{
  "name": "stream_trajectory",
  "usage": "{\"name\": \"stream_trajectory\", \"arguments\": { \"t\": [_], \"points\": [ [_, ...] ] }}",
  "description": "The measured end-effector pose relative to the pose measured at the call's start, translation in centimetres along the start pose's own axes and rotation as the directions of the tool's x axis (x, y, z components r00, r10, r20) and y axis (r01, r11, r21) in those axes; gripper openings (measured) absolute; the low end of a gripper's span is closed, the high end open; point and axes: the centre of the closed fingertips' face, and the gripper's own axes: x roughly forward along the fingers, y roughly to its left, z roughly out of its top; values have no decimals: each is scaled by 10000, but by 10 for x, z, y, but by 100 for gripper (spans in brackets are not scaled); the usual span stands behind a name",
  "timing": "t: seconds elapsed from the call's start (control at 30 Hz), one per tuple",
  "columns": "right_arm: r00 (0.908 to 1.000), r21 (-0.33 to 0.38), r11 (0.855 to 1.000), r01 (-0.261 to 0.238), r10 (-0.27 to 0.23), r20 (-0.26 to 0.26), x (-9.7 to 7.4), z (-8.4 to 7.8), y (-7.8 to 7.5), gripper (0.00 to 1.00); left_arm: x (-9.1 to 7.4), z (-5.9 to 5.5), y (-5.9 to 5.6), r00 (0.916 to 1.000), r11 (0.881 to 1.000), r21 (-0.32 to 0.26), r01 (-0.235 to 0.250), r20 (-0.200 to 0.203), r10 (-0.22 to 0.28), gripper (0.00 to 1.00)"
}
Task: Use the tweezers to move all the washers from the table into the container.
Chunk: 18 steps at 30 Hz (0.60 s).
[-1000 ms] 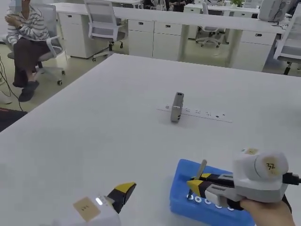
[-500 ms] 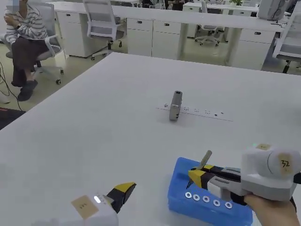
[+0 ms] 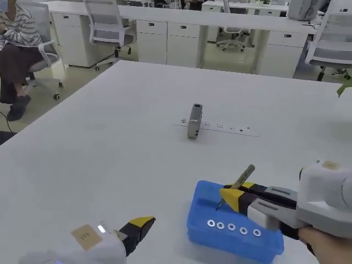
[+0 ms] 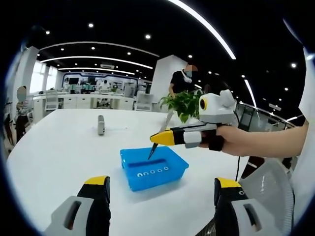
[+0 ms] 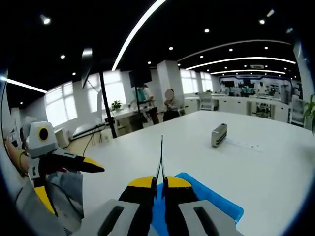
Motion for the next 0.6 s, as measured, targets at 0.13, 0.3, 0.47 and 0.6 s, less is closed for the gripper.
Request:
{"name": "stream_trajectory", "arguments": {
  "t": [0.13, 0.3, 0.47, 0.6],
  "points": [
    [9999, -34, 9999, -118, 118, -58, -14, -5, 10, 4, 0, -2, -2, 9998, 9999, -56, 155, -136, -156, 84],
    [9997, -122, 9997, -202, 200, -159, -30, -12, 21, 4, 1, -5, -8, 9985, 9989, 44, 462, -304, -461, 78],
    [9987, -72, 9989, -456, 454, -219, -44, -19, 33, 4, 2, -10, -19, 9919, 9941, 8, 1085, -660, -1082, 71],
    [9953, -418, 9966, -714, 685, -684, -53, -34, 43, 4, 2, -15, -28, 9824, 9869, -129, 1606, -947, -1611, 67]
  ]
}}
